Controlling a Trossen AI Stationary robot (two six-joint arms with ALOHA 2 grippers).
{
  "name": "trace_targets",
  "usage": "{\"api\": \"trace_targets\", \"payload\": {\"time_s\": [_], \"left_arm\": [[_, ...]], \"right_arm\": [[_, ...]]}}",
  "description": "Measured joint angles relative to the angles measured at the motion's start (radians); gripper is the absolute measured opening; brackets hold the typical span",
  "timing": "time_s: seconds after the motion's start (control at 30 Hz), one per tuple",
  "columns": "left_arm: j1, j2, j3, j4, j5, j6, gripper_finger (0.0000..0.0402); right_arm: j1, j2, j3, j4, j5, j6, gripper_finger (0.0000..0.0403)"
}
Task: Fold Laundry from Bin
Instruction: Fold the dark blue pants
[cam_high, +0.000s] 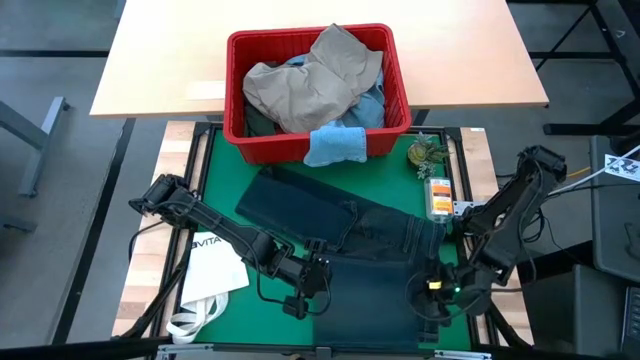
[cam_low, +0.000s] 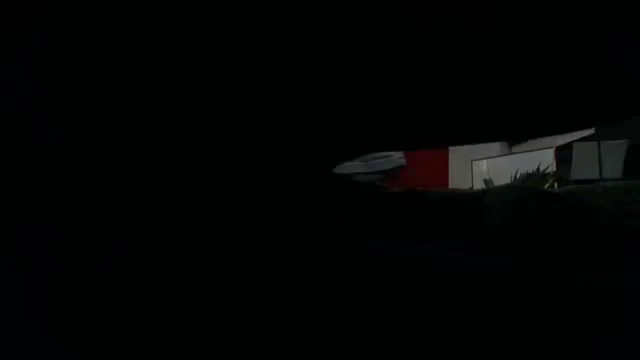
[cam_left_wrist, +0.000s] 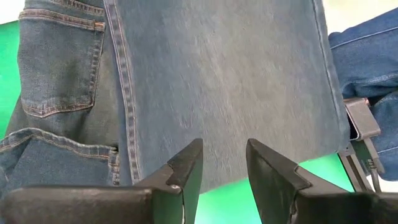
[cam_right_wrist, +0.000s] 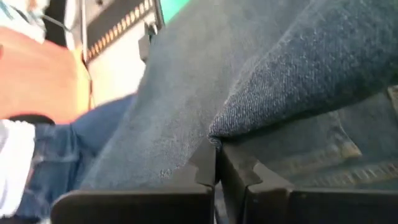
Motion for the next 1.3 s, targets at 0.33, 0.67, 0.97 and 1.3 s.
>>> {"api": "trace_targets", "payload": {"time_s": [0.33, 0.67, 0.97, 1.3], "left_arm": [[0.000, 0.000, 0.000, 0.000, 0.000, 0.000, 0.0118], [0.000, -0.001, -0.025, 0.071, -0.040, 0.000, 0.0118], [0.002, -0.001, -0.184, 0.460, -0.040, 0.011, 0.0118], [0.005, 0.000, -0.453, 0.896, -0.048, 0.011, 0.0118]], "right_arm": [[0.000, -0.037, 0.031, -0.233, -0.269, 0.000, 0.0007], [0.000, -0.035, 0.031, -0.350, -0.350, 0.003, 0.0011], [-0.001, -0.034, 0.031, -0.347, -0.302, 0.005, 0.0011], [-0.001, -0.034, 0.031, -0.346, -0.298, 0.007, 0.0013]]}}
